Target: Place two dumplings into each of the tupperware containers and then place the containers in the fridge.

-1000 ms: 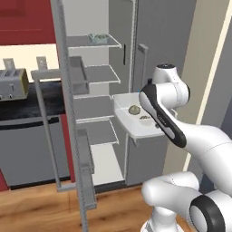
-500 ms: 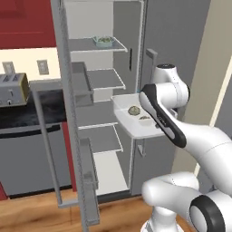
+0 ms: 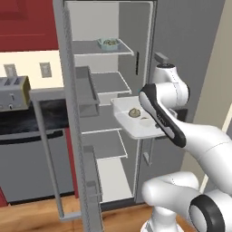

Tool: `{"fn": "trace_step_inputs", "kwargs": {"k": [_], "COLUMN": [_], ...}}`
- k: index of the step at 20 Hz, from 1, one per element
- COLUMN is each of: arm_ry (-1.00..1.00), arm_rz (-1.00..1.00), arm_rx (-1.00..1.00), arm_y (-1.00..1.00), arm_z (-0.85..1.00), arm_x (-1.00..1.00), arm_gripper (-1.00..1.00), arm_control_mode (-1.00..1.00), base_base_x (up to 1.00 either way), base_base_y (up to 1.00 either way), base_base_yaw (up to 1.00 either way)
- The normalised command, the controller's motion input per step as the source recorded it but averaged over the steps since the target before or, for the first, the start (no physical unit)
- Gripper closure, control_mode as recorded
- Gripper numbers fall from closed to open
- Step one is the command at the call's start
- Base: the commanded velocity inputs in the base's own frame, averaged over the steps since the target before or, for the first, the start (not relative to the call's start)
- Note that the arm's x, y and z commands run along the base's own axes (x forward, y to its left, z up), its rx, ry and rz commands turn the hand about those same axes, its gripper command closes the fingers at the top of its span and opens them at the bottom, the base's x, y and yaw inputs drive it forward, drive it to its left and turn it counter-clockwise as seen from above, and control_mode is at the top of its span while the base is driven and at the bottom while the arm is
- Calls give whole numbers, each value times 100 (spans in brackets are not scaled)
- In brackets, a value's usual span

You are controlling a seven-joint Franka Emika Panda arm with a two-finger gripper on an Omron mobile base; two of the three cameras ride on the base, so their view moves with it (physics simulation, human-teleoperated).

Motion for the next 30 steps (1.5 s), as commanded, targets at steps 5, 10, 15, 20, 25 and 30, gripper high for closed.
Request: {"fn": "trace_step_inputs", "kwargs": {"k": [5, 10, 15, 20, 25, 30], "arm_ry": [0, 0, 0, 0, 0, 0], "arm_rz": [0, 0, 0, 0, 0, 0], "arm_rx": [0, 0, 0, 0, 0, 0], "arm_y": [0, 0, 0, 0, 0, 0], "arm_z": [0, 0, 0, 0, 0, 0], "arm_x": [0, 0, 0, 0, 0, 0], "arm_gripper": [100, 100, 100, 100, 100, 100], "arm_control_mode": [100, 100, 100, 100, 100, 100], "base_base_x": [35, 41, 52, 47, 32, 41], "base_base_y": [38, 29, 7, 18, 29, 20], "base_base_yaw": [0, 0, 0, 0, 0, 0]}}
